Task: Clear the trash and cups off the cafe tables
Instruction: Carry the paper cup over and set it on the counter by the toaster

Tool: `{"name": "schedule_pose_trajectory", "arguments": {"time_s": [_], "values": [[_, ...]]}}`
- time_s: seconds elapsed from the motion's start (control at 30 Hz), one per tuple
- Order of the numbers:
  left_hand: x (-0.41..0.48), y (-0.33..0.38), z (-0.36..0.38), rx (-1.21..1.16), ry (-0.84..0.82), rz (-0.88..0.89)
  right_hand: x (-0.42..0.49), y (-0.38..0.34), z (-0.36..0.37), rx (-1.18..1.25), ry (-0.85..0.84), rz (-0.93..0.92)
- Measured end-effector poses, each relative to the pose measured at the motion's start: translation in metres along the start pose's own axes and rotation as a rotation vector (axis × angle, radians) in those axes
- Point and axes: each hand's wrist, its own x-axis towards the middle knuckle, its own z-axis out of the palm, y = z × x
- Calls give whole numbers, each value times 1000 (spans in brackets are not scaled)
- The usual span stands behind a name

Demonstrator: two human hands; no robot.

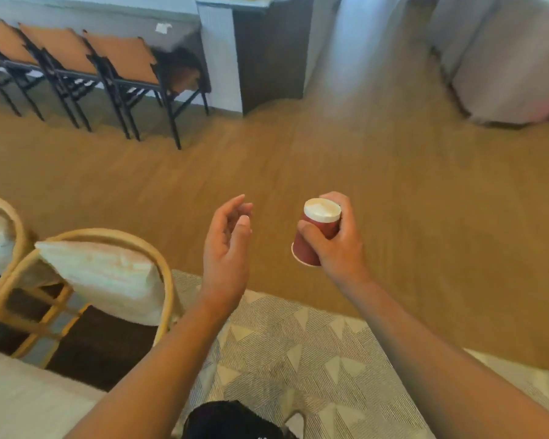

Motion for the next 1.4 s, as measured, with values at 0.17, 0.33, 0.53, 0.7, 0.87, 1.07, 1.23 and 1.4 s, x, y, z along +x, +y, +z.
{"name": "schedule_pose_trajectory", "arguments": {"time_s": [0.17,0.33,0.53,0.7,0.87,1.07,1.23,1.4], "values": [[21,4,98,-50,-194,12,15,11,-90,-13,220,16],[48,3,190,-89,-367,27,40,27,-167,-27,367,54],[109,-2,298,-153,-512,39,112,43,-235,-56,536,83],[172,5,369,-179,-623,33,186,52,-275,-47,613,95],[232,12,434,-175,-681,72,254,62,-308,-49,650,95],[284,8,509,-167,-714,88,315,81,-353,-18,708,121],[328,-5,576,-155,-712,92,380,107,-399,-14,694,84],[385,-18,653,-128,-618,110,478,137,-451,11,623,61]]}}
